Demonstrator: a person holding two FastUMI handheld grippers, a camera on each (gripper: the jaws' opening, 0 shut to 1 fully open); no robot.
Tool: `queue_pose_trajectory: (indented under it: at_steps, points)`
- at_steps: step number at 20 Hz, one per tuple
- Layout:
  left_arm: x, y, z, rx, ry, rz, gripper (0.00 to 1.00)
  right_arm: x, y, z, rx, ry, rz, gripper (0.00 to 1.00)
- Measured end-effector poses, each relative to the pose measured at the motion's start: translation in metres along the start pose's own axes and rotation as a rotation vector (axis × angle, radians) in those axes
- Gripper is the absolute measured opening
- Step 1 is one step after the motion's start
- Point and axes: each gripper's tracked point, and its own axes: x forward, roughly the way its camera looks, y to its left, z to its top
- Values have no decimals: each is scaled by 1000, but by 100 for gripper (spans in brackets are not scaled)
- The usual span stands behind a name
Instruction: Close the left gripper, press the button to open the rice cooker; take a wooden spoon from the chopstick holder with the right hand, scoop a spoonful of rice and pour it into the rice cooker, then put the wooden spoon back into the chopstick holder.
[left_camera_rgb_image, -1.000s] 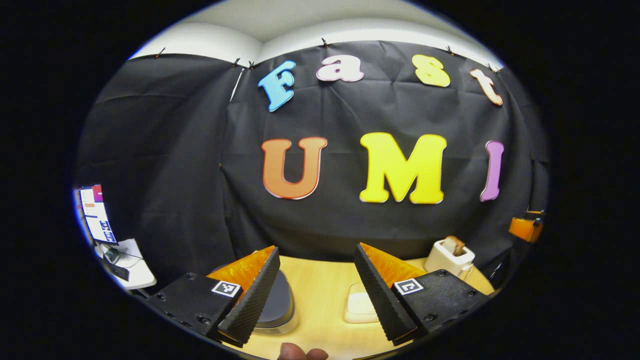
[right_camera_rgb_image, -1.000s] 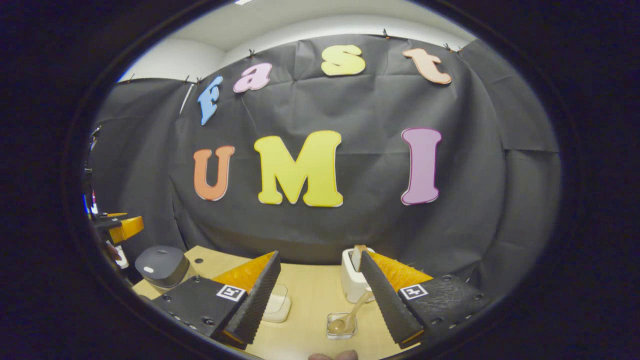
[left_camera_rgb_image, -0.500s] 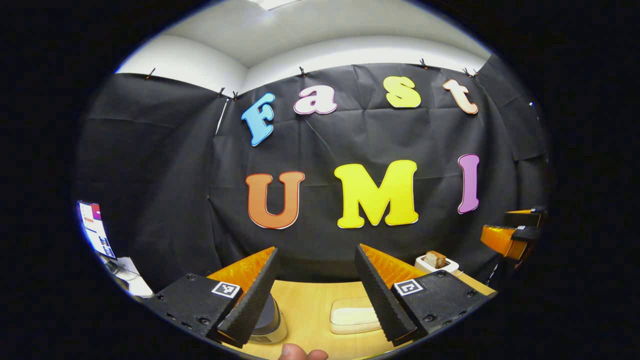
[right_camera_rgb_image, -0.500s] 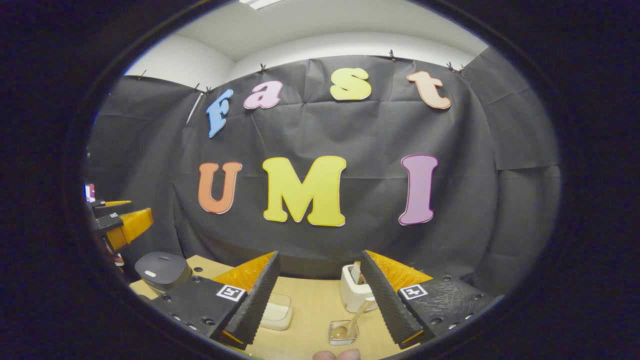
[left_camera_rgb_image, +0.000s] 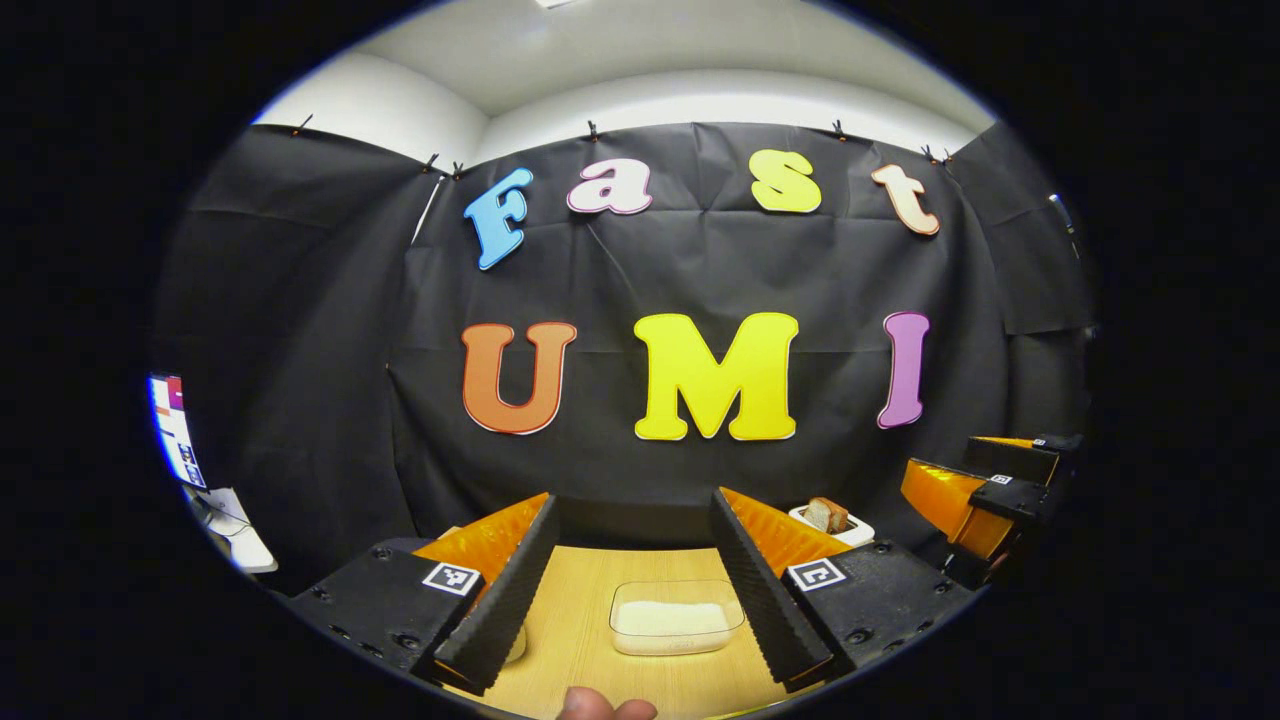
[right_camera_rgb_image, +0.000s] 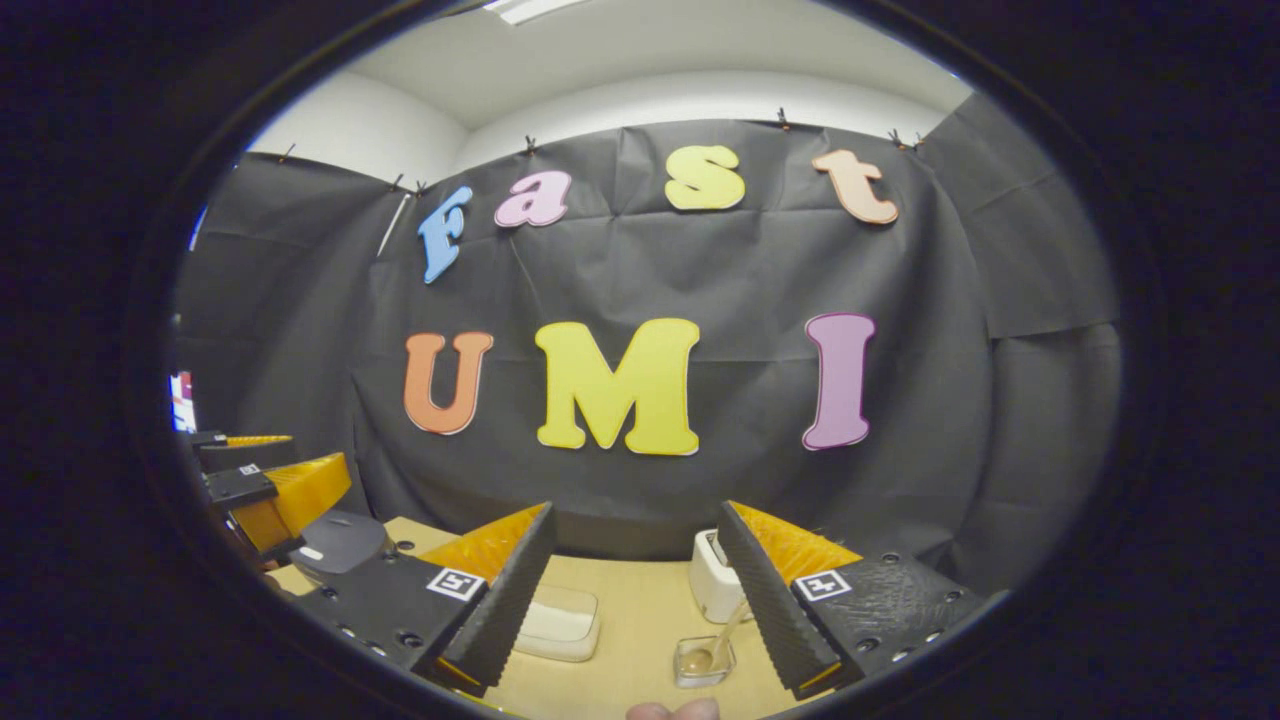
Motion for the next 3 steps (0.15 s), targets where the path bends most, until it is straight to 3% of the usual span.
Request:
queue_pose_trajectory:
  at_steps: [3]
  points:
    - [1, -1, 5, 6, -12, -6, 96, -2, 1, 0, 9, 4, -2, 96]
